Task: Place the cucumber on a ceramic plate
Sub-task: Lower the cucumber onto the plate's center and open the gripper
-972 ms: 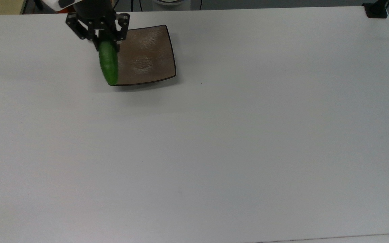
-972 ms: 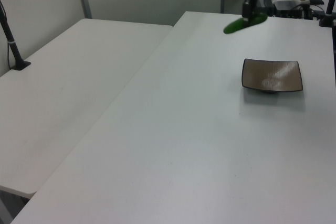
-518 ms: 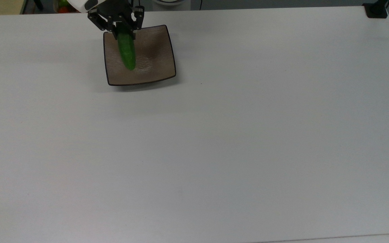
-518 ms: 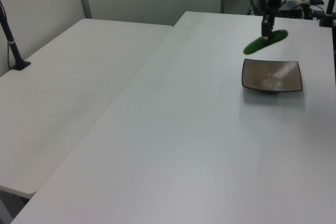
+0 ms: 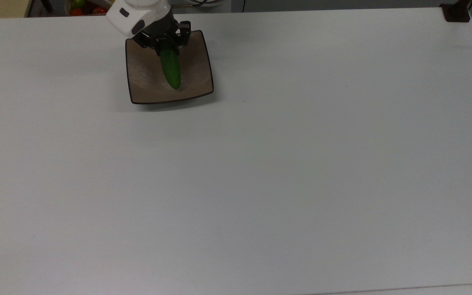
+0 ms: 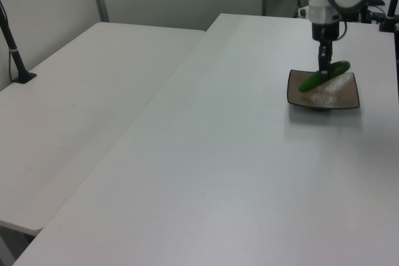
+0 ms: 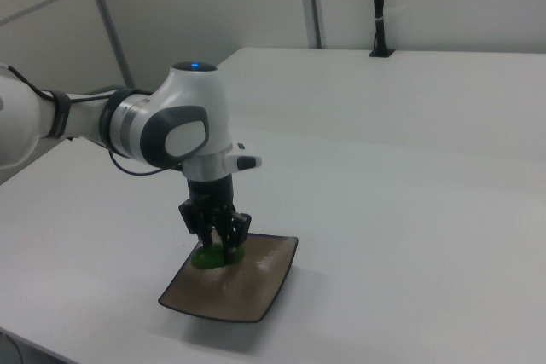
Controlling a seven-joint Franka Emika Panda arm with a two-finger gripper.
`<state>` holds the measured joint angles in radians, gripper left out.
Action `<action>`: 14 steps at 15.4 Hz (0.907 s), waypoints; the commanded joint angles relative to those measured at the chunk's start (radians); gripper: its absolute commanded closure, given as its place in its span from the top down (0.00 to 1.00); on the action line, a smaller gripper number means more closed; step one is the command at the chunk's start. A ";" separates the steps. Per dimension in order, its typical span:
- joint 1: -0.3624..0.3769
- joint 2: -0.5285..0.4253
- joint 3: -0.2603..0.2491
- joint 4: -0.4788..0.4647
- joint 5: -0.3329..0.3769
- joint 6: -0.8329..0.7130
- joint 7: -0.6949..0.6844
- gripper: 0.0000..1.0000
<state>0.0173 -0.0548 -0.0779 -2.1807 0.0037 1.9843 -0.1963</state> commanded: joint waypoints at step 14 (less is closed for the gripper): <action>0.003 -0.043 0.010 0.017 -0.044 -0.065 -0.002 1.00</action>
<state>0.0165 -0.0604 -0.0752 -2.2082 -0.0233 1.9855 -0.1963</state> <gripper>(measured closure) 0.286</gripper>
